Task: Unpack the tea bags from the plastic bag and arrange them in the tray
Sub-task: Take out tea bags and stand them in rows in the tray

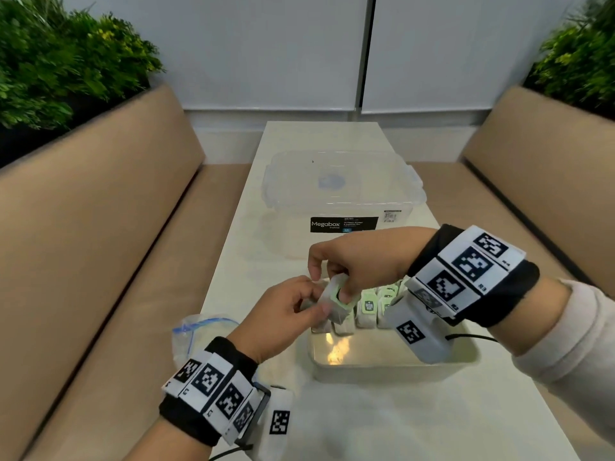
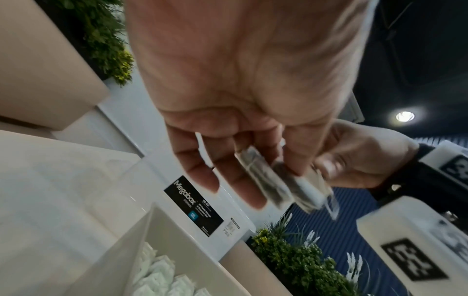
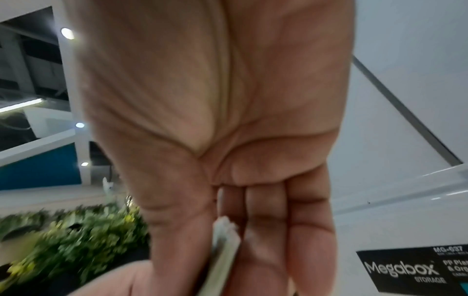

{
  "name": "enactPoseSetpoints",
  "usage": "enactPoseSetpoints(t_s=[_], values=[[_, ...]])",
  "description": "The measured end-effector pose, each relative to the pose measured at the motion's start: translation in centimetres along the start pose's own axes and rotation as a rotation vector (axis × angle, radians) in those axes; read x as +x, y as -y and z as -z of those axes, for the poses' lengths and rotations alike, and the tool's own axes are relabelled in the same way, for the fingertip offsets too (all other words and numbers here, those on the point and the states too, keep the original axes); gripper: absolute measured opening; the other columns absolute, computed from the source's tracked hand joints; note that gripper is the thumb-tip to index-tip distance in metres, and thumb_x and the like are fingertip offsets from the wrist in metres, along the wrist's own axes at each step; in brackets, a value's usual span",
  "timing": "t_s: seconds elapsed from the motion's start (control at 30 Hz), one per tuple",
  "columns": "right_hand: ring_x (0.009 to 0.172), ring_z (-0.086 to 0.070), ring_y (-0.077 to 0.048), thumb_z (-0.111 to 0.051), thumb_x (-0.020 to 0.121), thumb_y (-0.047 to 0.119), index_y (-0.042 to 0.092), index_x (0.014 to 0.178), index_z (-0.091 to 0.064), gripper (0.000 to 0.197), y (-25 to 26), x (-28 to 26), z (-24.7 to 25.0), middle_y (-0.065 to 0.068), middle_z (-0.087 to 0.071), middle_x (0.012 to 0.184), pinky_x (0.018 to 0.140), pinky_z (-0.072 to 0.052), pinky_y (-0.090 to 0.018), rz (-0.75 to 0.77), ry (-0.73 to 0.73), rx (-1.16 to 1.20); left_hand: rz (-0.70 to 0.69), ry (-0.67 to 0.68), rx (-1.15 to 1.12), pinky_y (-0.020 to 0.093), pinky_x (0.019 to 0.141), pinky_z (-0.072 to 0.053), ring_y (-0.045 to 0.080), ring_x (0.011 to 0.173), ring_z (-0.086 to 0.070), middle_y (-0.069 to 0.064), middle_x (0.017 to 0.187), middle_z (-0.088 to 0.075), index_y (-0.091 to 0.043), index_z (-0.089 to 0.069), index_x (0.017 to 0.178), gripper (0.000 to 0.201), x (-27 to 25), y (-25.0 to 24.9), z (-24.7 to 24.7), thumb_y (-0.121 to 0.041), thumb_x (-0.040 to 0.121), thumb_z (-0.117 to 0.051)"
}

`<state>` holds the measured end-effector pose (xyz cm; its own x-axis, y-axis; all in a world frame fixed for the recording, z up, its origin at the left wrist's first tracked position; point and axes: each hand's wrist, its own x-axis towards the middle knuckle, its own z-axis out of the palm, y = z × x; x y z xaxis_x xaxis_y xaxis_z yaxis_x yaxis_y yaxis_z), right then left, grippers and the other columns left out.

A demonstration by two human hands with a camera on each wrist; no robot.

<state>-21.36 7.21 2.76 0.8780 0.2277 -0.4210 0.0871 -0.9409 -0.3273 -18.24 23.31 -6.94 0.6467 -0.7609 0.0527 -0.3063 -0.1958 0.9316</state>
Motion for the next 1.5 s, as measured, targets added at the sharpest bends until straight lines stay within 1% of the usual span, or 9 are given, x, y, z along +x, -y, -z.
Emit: enactPoseSetpoints(t_s=[0.2,0.3,0.57,0.67,0.8,0.93,1.03,1.33,1.5], values=[[0.067,-0.067,-0.017,-0.057,0.09,0.009,0.017,0.089,-0.053,0.009,-1.7,-1.4,-0.5,-0.001,-0.068,0.081,0.071,-0.054,-0.038,-0.042,-0.608,0.597,0.022,-0.147,-0.205,0.035,0.077,-0.057,0.02,0.083,-0.065,0.003,0.092,-0.068,-0.025,-0.071,0.076,0.013,0.6,0.4,-0.5,-0.029,0.082,-0.061],[0.068,-0.068,-0.02,-0.065,0.086,0.023,0.018,0.086,-0.054,0.013,-1.7,-1.3,-3.1,0.0,-0.067,0.078,0.072,-0.054,-0.04,-0.06,-0.734,0.732,0.046,-0.197,-0.254,0.022,0.068,-0.053,0.018,0.08,-0.064,0.017,0.098,-0.067,-0.02,-0.067,0.079,0.014,0.8,0.7,-0.8,-0.016,0.089,-0.059],[0.052,-0.057,-0.013,-0.075,0.073,0.0,0.023,0.079,-0.05,0.034,-1.8,-0.5,-5.6,-0.002,-0.06,0.062,0.059,-0.052,-0.029,-0.087,-0.796,0.85,0.019,-0.163,-0.314,0.016,0.063,-0.05,0.008,0.073,-0.065,0.012,0.089,-0.063,-0.012,-0.065,0.081,0.011,0.7,0.1,-1.0,-0.017,0.089,-0.059],[0.054,-0.059,-0.016,-0.075,0.075,0.0,0.019,0.082,-0.051,0.032,-1.7,-1.0,-5.2,-0.003,-0.061,0.063,0.057,-0.052,-0.025,-0.061,-0.707,0.841,-0.049,-0.178,-0.227,0.031,0.071,-0.054,0.013,0.077,-0.06,0.002,0.082,-0.061,-0.03,-0.068,0.076,0.019,1.2,0.3,-0.6,-0.048,0.072,-0.062],[0.053,-0.061,-0.018,-0.066,0.081,-0.006,0.014,0.083,-0.051,0.024,-1.7,-1.2,-4.4,-0.008,-0.063,0.061,0.058,-0.054,-0.03,-0.039,-0.687,0.904,-0.062,-0.196,-0.143,0.03,0.073,-0.048,0.006,0.072,-0.056,-0.015,0.072,-0.06,-0.038,-0.067,0.068,0.008,1.5,0.7,-0.2,-0.042,0.074,-0.063],[0.052,-0.061,-0.019,-0.063,0.084,-0.004,0.012,0.077,-0.049,0.023,-2.3,-1.1,-4.5,-0.001,-0.06,0.061,0.054,-0.052,-0.032,-0.075,-0.705,0.936,-0.06,-0.187,-0.171,0.031,0.078,-0.052,0.023,0.082,-0.063,0.001,0.079,-0.066,-0.029,-0.07,0.071,0.009,1.4,0.9,-0.4,-0.031,0.078,-0.066],[0.054,-0.064,-0.02,-0.067,0.082,0.001,0.015,0.074,-0.051,0.023,-2.1,-0.9,-5.7,0.004,-0.059,0.058,0.05,-0.048,-0.029,-0.128,-0.627,0.9,0.01,-0.266,-0.306,0.024,0.068,-0.054,0.017,0.074,-0.065,0.007,0.08,-0.067,-0.013,-0.066,0.078,0.011,1.9,0.7,-0.8,-0.01,0.087,-0.06],[0.058,-0.066,-0.014,-0.058,0.085,-0.001,0.015,0.065,-0.064,0.026,-1.9,-0.3,-8.0,-0.004,-0.07,0.068,0.055,-0.048,-0.018,-0.236,-0.525,1.092,0.022,-0.458,-0.133,0.02,0.05,-0.052,0.019,0.075,-0.062,0.007,0.089,-0.063,-0.012,-0.063,0.078,0.006,2.9,1.3,-2.0,-0.014,0.083,-0.065],[0.068,-0.064,-0.017,-0.073,0.074,0.007,0.01,0.072,-0.071,0.004,-1.9,-0.3,-8.6,-0.011,-0.07,0.069,0.07,-0.052,-0.035,-0.235,-0.629,1.074,0.003,-0.502,-0.108,0.025,0.052,-0.055,0.025,0.08,-0.065,0.009,0.091,-0.063,-0.02,-0.063,0.075,0.01,3.1,1.2,-2.3,-0.02,0.084,-0.065]])
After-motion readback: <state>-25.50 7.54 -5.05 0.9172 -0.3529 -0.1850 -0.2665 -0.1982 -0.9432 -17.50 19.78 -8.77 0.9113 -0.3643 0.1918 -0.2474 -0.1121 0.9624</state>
